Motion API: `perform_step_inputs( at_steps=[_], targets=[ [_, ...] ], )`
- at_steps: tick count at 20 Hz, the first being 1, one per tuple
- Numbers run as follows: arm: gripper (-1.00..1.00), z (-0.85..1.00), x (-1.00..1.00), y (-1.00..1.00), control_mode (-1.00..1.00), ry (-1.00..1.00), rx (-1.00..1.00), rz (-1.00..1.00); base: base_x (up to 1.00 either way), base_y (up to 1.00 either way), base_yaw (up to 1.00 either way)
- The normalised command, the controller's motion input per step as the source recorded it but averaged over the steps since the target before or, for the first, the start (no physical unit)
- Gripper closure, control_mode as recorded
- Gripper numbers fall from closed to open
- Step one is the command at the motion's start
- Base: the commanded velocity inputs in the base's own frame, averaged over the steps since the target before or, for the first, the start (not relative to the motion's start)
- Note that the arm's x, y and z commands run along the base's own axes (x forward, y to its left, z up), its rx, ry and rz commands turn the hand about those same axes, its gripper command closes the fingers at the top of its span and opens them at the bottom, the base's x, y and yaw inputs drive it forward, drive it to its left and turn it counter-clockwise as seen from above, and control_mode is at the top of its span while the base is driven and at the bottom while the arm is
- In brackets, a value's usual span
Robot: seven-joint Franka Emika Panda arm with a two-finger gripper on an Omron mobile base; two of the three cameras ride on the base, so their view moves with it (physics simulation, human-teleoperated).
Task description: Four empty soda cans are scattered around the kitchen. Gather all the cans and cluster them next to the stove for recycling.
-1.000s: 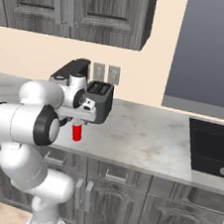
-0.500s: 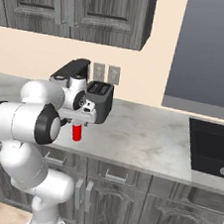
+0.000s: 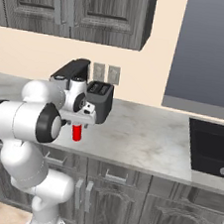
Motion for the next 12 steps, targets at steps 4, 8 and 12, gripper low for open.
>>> perform_step_inputs(
  at_steps=[4, 8, 12],
  targets=[
    [-1.0, -0.06, 0.0, 0.0, -1.0, 0.0, 0.0, 0.0, 0.0, 0.0, 0.0],
    [-1.0, -0.08, 0.0, 0.02, -1.0, 0.0, 0.0, 0.0, 0.0, 0.0, 0.0],
    [-1.0, -0.08, 0.0, 0.02, -1.0, 0.01, 0.0, 0.0, 0.0, 0.0, 0.0]
  ],
)
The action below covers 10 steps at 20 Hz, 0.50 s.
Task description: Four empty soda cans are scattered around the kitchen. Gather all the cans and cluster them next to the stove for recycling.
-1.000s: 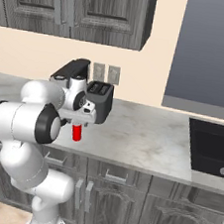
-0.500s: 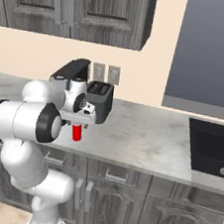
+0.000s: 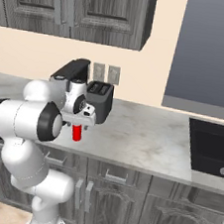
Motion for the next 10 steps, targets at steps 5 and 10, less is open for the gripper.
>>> perform_step_inputs(
  at_steps=[5, 10],
  targets=[
    [-1.0, -0.07, 0.0, 0.01, -1.0, 0.02, 0.0, 0.0, 0.0, 0.0, 0.0],
    [1.0, -0.05, -0.02, 0.0, -1.0, 0.03, 0.0, -0.01, 0.0, 0.0, 0.0]
  ],
)
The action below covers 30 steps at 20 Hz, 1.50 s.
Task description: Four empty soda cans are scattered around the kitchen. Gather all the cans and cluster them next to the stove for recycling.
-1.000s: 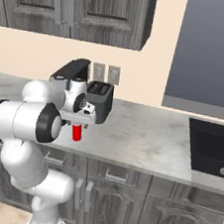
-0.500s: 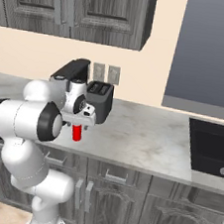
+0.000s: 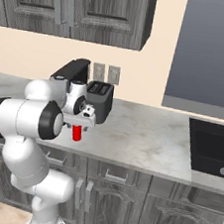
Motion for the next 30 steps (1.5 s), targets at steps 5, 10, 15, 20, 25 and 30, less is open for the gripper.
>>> perform_step_inputs(
  at_steps=[5, 10, 15, 20, 25, 30],
  targets=[
    [1.0, -0.02, 0.0, 0.0, -1.0, 0.02, 0.0, 0.0, 0.0, 0.0, 0.0],
    [1.0, 0.0, 0.0, 0.0, -1.0, 0.01, 0.0, 0.0, 0.0, 0.0, 0.0],
    [1.0, 0.15, -0.07, 0.05, -1.0, -0.04, -0.01, 0.0, 0.0, 0.0, 0.0],
    [1.0, 0.52, -0.15, 0.05, -1.0, -0.1, 0.0, 0.0, 0.0, 0.0, 0.0],
    [1.0, 0.64, -0.22, 0.0, -1.0, -0.03, 0.0, 0.0, 0.0, 0.0, 0.0],
    [1.0, 0.55, -0.26, 0.0, -1.0, 0.0, 0.0, 0.0, 0.0, 0.0, 0.0]
  ],
)
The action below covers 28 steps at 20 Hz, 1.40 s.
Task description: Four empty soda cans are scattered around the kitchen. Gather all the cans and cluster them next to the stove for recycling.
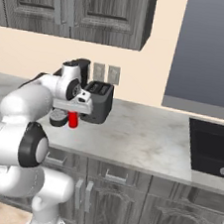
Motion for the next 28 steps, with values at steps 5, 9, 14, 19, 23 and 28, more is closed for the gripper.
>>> perform_step_inputs(
  at_steps=[5, 9, 14, 19, 23, 28],
  targets=[
    [1.0, 0.47, -0.32, -0.01, -1.0, 0.0, 0.0, 0.0, 0.0, 0.0, 0.0],
    [1.0, 0.4, -0.34, -0.03, -1.0, -0.01, 0.0, 0.0, 0.0, 0.0, 0.0],
    [1.0, 0.39, -0.34, -0.07, -1.0, -0.01, 0.0, 0.0, 0.0, 0.0, 0.0],
    [1.0, 0.27, -0.22, -0.03, -1.0, 0.0, 0.0, 0.0, 0.0, 0.0, 0.0],
    [1.0, 0.15, -0.22, -0.03, -1.0, 0.0, 0.0, 0.0, 0.0, 0.0, 0.0],
    [1.0, 0.05, -0.27, -0.03, -1.0, -0.01, 0.0, 0.0, 0.0, 0.0, 0.0]
  ],
)
